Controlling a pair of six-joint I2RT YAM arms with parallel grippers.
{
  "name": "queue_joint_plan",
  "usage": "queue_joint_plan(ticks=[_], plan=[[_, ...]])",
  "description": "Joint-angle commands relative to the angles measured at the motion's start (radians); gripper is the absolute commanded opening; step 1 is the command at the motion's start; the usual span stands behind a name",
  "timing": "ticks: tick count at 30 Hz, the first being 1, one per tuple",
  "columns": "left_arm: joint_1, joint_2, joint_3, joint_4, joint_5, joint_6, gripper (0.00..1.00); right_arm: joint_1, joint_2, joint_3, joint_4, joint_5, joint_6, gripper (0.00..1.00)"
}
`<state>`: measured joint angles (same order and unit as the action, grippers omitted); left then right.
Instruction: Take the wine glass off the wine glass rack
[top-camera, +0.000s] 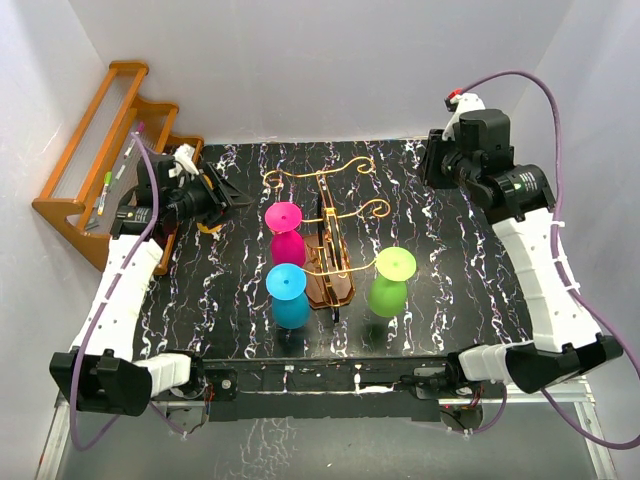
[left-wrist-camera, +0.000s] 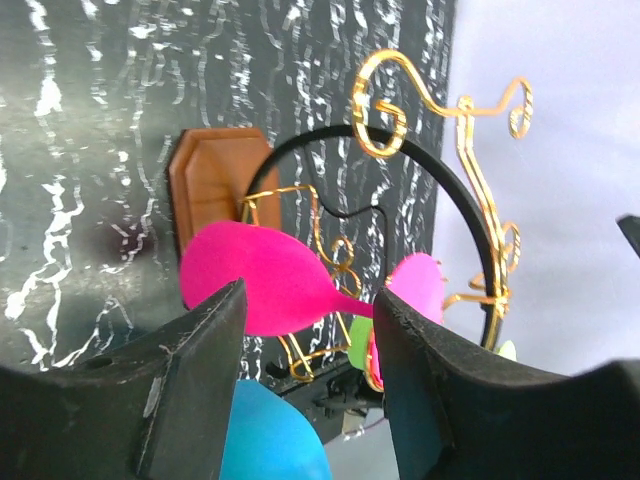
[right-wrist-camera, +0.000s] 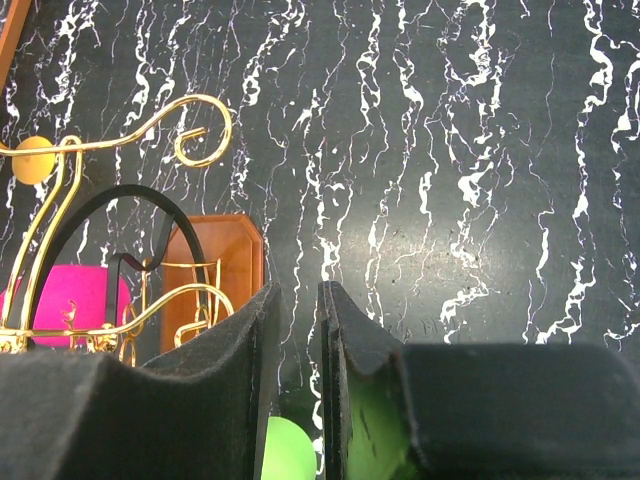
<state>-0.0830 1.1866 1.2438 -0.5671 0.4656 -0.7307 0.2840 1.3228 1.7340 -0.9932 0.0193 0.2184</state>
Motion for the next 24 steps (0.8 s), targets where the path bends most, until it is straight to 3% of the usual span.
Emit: queue_joint_plan(ticks=[1,10,24], plan=[[-0.043,-0.026,0.029,0.085,0.162,0.007,0.52,0.002,-0.068,-0.023,0.063,-0.012,0.001,0.25],[-0.097,0.032,0.063,0.104,0.229,0.026,0.54,0.003,-0.105,-0.051,0.060,-0.002,0.007,0.25],[-0.134,0.066,0.079,0.021,0.200,0.099,0.53,0.002,-0.141,-0.082,0.064,0.010,0.012,0.25]])
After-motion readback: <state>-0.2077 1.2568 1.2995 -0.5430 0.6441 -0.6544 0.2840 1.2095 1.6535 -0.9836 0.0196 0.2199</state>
